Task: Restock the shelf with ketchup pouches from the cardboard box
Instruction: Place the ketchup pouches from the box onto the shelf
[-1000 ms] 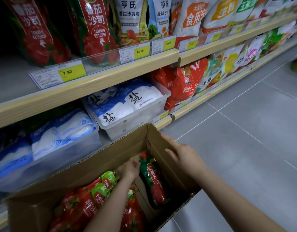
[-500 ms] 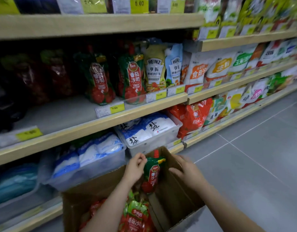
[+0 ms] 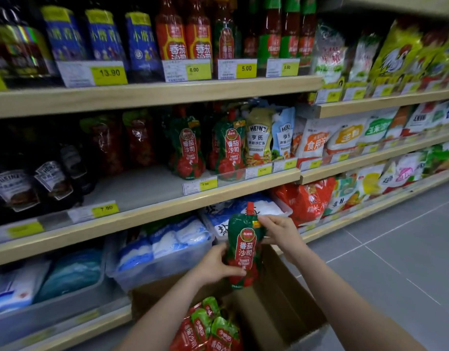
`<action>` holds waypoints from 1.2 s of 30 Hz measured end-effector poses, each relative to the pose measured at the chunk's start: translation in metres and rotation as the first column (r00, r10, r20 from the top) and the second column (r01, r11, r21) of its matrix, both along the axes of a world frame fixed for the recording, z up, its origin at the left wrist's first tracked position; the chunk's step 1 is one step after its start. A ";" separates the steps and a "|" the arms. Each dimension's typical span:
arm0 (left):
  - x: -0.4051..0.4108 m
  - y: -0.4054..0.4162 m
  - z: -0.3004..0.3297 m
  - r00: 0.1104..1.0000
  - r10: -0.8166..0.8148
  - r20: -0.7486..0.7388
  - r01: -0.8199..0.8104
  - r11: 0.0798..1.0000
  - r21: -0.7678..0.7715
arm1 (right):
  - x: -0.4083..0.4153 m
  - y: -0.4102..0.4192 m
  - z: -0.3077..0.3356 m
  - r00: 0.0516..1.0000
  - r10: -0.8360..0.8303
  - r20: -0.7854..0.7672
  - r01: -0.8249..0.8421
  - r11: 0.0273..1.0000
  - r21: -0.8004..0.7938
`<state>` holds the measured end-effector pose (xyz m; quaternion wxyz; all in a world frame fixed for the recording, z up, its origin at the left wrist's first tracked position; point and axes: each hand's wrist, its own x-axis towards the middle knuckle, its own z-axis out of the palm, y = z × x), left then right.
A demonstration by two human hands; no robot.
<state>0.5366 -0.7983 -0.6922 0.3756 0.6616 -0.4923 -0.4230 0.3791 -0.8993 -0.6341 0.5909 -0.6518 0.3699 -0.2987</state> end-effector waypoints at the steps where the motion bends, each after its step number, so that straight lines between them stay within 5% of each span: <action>1: -0.002 0.003 -0.004 1.000 -0.009 0.024 0.009 1.000 0.003 | 0.003 0.001 0.005 1.000 0.004 0.000 -0.004 1.000 -0.018; 8: 0.001 0.011 -0.001 0.999 0.028 0.038 -0.026 0.999 -0.042 | 0.013 0.000 0.024 0.999 0.020 -0.028 -0.018 0.997 0.079; 13: 0.010 0.015 0.000 0.990 0.072 -0.123 -0.080 0.995 -0.060 | 0.004 0.004 0.018 0.995 0.059 0.077 -0.067 0.991 0.114; 20: 0.006 0.003 0.030 0.850 0.267 -0.454 -0.315 0.949 -0.032 | -0.017 0.019 -0.018 0.980 0.157 -0.126 -0.157 0.988 0.006; 25: 0.003 0.000 0.036 0.846 0.303 -0.439 -0.347 0.938 -0.020 | -0.013 0.018 -0.006 0.992 0.109 -0.063 -0.112 0.993 -0.048; 31: 0.007 0.000 0.031 0.883 0.277 -0.378 -0.306 0.952 -0.018 | -0.010 0.018 -0.007 0.958 0.145 -0.247 -0.194 0.963 -0.186; 36: 0.006 0.000 0.032 0.900 0.269 -0.344 -0.299 0.954 -0.036 | -0.014 0.017 -0.006 0.975 0.108 -0.195 -0.151 0.963 -0.223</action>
